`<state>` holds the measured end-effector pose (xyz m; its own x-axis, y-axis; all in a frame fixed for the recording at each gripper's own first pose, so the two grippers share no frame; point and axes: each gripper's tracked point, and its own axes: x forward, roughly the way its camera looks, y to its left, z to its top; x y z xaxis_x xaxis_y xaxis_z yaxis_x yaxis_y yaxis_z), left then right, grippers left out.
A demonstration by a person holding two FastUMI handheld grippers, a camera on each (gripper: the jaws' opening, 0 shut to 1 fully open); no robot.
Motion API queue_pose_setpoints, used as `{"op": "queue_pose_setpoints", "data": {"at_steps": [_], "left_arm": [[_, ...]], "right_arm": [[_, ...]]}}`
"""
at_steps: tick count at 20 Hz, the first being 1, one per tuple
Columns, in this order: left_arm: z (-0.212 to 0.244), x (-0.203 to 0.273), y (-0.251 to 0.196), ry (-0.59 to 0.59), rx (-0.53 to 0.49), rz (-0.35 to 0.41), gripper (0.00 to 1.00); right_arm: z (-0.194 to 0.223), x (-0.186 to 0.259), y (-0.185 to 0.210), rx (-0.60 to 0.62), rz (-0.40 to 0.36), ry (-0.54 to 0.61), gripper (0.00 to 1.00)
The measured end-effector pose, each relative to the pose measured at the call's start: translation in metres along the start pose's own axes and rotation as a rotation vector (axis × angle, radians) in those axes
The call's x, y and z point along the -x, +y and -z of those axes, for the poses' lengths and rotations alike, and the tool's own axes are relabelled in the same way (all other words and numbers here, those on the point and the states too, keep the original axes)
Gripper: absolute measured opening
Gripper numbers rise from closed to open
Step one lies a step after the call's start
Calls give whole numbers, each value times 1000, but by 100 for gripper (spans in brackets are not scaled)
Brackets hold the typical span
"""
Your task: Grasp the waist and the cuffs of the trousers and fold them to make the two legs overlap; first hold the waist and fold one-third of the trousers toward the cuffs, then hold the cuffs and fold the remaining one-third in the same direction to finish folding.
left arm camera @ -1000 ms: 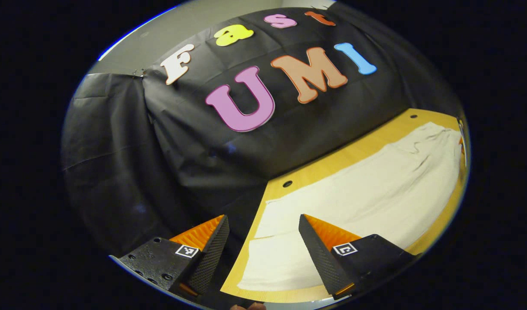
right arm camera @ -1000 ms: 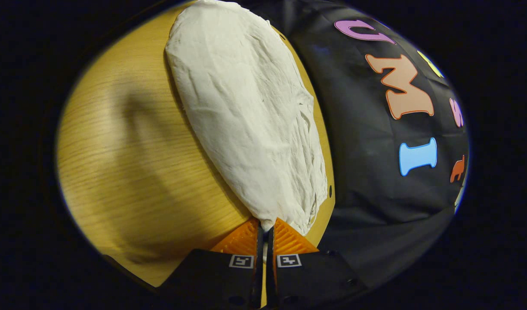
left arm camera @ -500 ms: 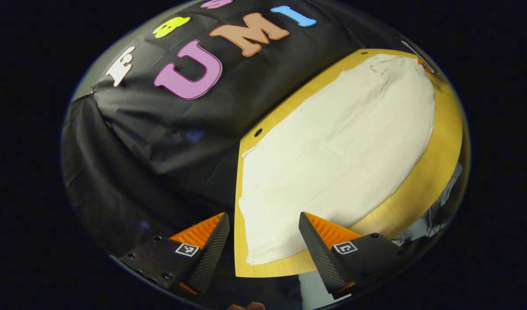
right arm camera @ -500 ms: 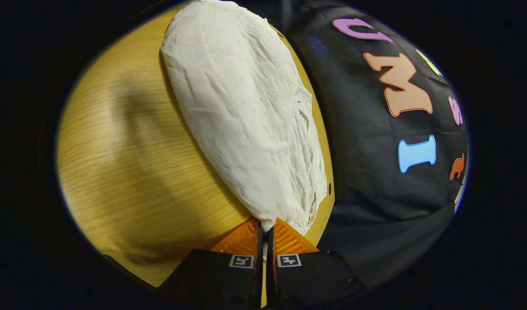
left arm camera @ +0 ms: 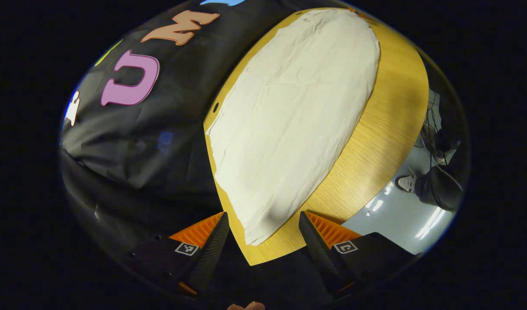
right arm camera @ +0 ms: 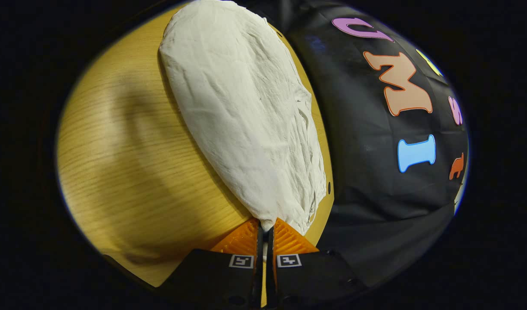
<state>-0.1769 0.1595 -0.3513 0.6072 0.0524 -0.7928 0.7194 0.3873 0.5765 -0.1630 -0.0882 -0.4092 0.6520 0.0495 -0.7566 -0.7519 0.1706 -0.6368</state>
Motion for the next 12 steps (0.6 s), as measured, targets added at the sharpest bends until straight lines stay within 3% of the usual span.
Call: {"op": "queue_pose_setpoints", "data": {"at_steps": [3, 9, 11, 12], "left_arm": [[-5, -10, 2, -12, -83, 8, 94], [-2, -34, 18, 27, -74, 6, 82], [-2, -41, 17, 46, -87, 10, 74], [-3, -43, 15, 55, -88, 15, 65]], "right_arm": [[0, 1, 0, -6, 3, 2, 9], [0, 0, -1, -9, 11, -4, 5], [0, 1, -1, -8, 12, -7, 6], [1, 0, -1, -10, 13, -8, 6]]}}
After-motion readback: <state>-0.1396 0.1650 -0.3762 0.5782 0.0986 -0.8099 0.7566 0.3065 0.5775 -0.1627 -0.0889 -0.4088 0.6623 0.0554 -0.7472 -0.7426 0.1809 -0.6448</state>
